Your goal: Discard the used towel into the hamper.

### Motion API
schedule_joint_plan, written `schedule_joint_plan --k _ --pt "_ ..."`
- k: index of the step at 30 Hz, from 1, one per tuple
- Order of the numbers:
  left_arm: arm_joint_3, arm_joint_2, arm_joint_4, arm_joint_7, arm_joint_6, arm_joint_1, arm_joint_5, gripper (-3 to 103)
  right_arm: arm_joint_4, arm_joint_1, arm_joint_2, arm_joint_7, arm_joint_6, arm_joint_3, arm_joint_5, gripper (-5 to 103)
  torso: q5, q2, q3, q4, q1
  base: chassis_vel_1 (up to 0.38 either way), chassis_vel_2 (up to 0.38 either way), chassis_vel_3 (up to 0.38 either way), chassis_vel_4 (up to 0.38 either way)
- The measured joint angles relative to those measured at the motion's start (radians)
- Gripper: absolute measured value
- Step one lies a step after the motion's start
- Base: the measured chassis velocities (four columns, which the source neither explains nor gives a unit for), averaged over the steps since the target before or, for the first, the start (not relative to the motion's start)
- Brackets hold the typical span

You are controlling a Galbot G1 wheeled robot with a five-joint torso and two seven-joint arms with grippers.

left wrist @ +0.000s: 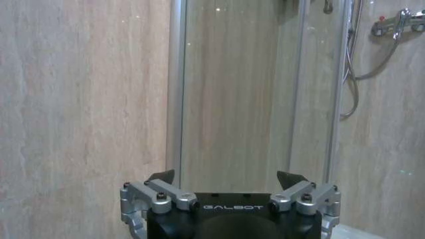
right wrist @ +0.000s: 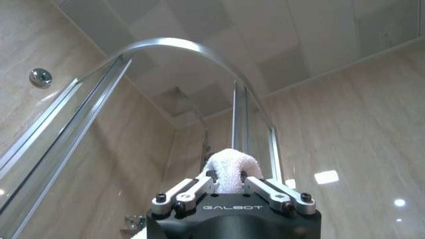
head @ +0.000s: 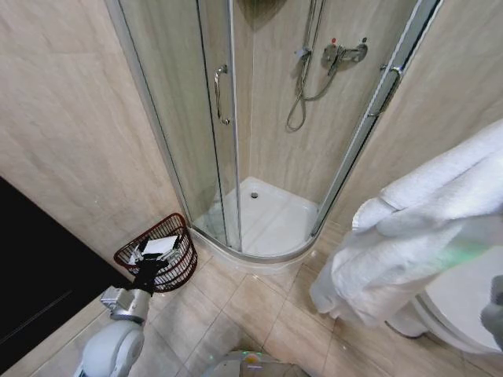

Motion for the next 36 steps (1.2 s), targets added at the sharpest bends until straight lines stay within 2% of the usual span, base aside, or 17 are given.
schedule_joint_plan --k 36 --pt "0.0 0.0 0.0 0.0 0.0 0.0 0.0 100 0.0 -0.008 0.002 -0.006 -0.004 -0.018 -0.017 8 0.0 0.161 0.092 0.0 0.069 0.0 0.0 0.0 0.0"
